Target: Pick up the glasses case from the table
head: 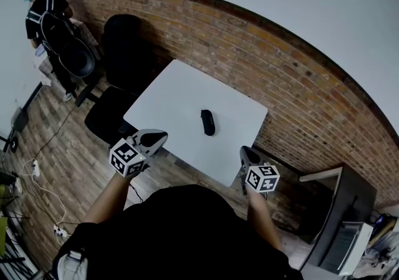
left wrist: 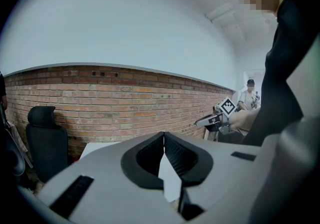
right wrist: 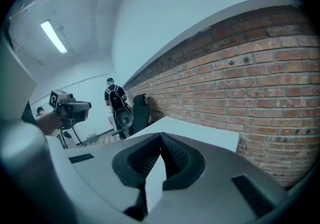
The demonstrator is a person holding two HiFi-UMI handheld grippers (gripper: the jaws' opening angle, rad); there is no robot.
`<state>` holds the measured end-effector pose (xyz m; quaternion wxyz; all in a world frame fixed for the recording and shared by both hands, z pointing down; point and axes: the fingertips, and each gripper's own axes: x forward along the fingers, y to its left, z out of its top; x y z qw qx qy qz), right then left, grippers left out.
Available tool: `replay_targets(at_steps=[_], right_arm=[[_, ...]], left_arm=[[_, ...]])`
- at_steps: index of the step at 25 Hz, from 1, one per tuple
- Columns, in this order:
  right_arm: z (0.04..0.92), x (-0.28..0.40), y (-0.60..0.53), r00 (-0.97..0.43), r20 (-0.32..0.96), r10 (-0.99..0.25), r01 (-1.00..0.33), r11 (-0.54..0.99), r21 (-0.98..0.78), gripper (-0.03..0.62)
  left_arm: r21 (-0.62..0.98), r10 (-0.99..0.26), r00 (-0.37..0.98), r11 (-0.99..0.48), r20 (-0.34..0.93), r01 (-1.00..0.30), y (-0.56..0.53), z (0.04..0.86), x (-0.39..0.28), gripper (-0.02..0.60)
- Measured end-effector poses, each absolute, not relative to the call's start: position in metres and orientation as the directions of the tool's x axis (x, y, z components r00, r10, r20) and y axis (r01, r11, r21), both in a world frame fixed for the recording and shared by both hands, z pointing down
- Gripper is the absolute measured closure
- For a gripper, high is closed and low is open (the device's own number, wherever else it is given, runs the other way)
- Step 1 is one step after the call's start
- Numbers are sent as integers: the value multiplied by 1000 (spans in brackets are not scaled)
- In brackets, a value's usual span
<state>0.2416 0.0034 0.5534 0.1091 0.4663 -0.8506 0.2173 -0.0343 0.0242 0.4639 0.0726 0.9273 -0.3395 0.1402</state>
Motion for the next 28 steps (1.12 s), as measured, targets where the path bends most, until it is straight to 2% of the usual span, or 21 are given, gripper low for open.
replay_targets(at_steps=[20,28], right_arm=[[546,258,-11,-561,376,-737,-828,496,-263,577],[543,257,-14,-563,371,-739,-827,497,-264,577]], left_arm=[[28,-623,716,-748,314,-663,22,466,-18,571],[19,-644,712,-738,279,-675,23,453,-20,571]])
